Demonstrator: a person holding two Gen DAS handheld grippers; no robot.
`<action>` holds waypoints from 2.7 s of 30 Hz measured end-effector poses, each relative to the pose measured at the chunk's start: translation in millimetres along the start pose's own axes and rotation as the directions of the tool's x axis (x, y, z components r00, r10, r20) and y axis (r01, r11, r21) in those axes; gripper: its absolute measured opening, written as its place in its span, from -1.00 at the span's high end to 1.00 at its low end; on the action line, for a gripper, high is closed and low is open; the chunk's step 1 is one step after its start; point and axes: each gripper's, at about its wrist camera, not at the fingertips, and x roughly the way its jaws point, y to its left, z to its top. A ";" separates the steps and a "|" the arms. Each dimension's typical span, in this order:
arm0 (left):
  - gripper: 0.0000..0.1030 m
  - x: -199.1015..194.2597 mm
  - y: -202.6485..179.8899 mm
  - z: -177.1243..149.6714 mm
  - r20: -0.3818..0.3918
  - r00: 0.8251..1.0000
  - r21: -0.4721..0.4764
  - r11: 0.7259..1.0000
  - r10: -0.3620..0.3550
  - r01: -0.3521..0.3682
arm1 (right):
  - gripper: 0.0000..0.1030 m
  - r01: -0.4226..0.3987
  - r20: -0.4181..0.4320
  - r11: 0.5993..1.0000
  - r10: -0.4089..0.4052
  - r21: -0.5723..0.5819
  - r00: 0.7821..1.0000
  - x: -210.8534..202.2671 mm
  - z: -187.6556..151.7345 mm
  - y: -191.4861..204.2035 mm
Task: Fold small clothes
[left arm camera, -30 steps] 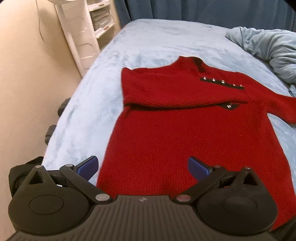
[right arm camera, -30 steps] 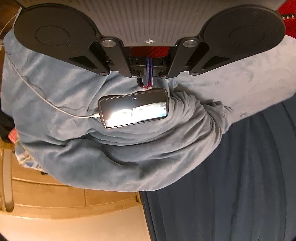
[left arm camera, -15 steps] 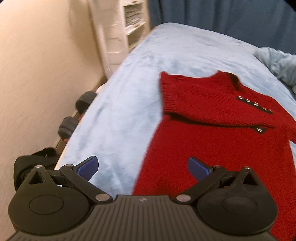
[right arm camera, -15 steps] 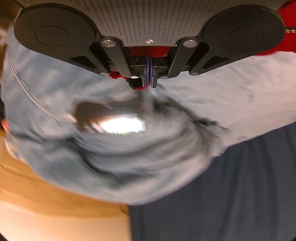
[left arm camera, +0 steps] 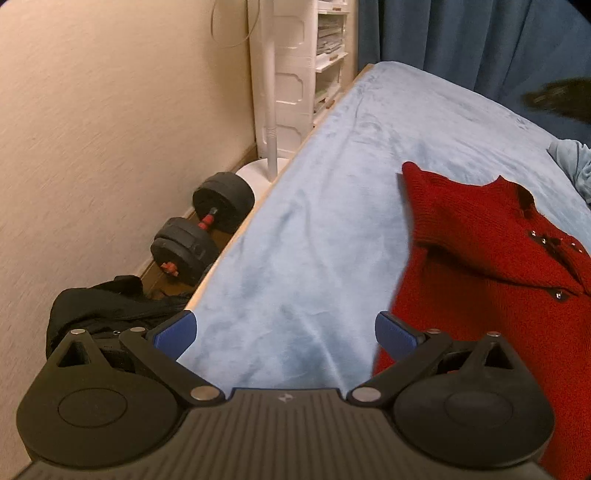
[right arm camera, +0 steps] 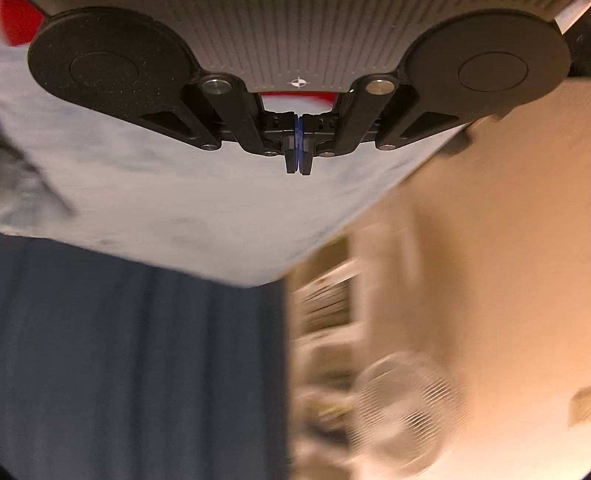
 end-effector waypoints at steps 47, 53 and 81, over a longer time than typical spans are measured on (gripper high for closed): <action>-0.99 31.0 -7.6 -2.8 -0.046 0.999 -0.028 1.000 -0.007 0.006 | 0.05 -0.014 -0.254 1.000 0.013 -0.001 0.967 6.4 -98.2 -25.3; -0.99 28.2 -20.8 -6.8 -0.048 0.998 -0.016 0.999 -0.038 0.038 | -0.01 0.173 -0.320 0.972 -0.115 0.157 0.940 -99.7 -135.5 -93.3; -1.00 -97.3 -88.7 -119.4 -0.013 0.985 0.298 0.939 -0.175 0.171 | -0.55 0.293 -0.234 0.897 -0.222 0.331 0.946 -368.8 -219.7 -44.7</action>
